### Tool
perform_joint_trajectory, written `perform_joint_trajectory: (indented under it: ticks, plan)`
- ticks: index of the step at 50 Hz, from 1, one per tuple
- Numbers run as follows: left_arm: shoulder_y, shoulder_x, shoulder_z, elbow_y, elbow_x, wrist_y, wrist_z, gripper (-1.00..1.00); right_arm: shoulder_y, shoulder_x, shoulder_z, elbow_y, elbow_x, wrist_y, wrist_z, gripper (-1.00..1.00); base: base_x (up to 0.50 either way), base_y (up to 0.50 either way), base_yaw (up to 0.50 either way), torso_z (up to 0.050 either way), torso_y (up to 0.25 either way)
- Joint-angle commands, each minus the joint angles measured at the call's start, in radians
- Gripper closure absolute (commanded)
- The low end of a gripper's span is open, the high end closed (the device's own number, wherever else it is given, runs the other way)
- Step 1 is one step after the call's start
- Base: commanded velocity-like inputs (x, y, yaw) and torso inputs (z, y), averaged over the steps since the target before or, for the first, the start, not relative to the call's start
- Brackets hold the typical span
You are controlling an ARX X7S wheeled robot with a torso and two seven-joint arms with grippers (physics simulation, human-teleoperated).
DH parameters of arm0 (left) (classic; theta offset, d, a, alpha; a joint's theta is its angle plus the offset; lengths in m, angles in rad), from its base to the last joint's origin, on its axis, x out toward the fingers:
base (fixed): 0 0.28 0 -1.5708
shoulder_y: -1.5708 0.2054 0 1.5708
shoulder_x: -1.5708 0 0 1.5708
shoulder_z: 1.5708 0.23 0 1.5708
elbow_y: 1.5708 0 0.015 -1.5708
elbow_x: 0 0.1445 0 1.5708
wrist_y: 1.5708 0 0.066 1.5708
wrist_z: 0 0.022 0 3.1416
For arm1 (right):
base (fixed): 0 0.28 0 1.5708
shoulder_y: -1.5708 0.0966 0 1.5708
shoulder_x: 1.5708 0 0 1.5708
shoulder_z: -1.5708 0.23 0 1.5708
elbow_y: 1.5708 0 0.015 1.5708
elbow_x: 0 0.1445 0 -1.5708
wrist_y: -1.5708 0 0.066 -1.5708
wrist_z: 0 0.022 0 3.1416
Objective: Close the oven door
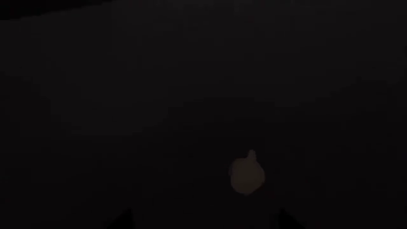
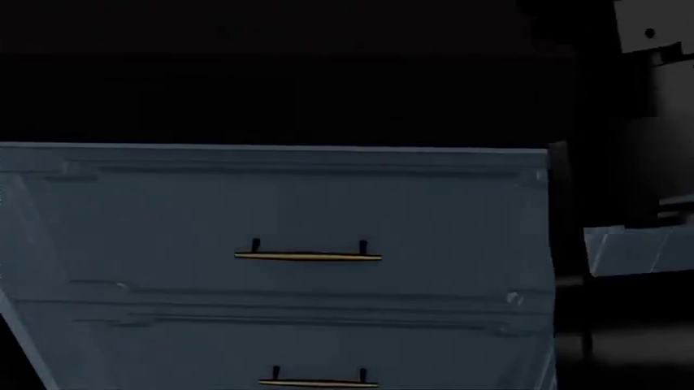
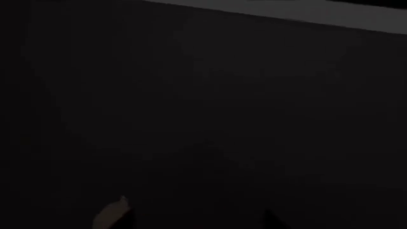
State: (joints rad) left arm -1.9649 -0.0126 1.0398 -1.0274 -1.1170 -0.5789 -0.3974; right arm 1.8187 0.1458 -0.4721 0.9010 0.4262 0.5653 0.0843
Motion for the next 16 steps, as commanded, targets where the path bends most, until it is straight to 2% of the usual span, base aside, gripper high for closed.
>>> perform_joint_trajectory:
  ticks: [1,4,6,8,10,11,14,16]
  plan:
    - [-0.072,0.013,0.429,-0.25,-0.449,0.22,0.119,-1.0,0.114,-0.123,0.094,0.408,-0.185,-0.167,-0.098,-1.0,0.08,0.0,0.0,0.011,-0.027]
    - [-0.08,0.012,0.468,-0.281,-0.513,0.214,0.11,-1.0,0.125,-0.122,0.219,0.408,-0.22,-0.138,-0.087,-1.0,0.08,0.0,0.0,0.007,-0.026]
    - [-0.084,0.012,0.497,-0.281,-0.55,0.206,0.081,-1.0,0.122,-0.126,0.238,0.408,-0.286,-0.126,-0.09,-1.0,0.07,0.0,0.0,0.011,-0.026]
    - [-0.074,-0.002,0.539,-0.281,-0.643,0.224,0.064,-1.0,0.129,-0.116,0.368,0.408,-0.265,-0.084,-0.068,-1.0,0.07,0.0,0.0,0.006,-0.026]
    - [-0.069,-0.004,0.662,-0.281,-0.748,0.216,0.04,-1.0,0.132,-0.127,0.368,0.408,-0.332,-0.074,-0.077,-1.0,0.07,0.0,0.0,0.006,-0.026]
    - [-0.072,-0.009,0.728,-0.281,-0.85,0.23,0.029,-1.0,0.136,-0.126,0.372,0.408,-0.353,-0.061,-0.075,-1.0,0.07,0.0,0.0,0.0,-0.026]
    - [-0.089,0.008,1.067,-0.281,-1.132,0.272,0.05,-1.0,0.134,-0.121,0.386,0.408,-0.389,-0.047,-0.066,-1.0,0.06,0.0,0.0,0.007,-0.026]
    - [-0.101,0.012,1.234,-0.281,-1.305,0.285,0.067,-1.0,0.141,-0.11,0.411,0.408,-0.396,-0.036,-0.049,-1.0,0.06,0.0,0.01,0.0,-0.026]
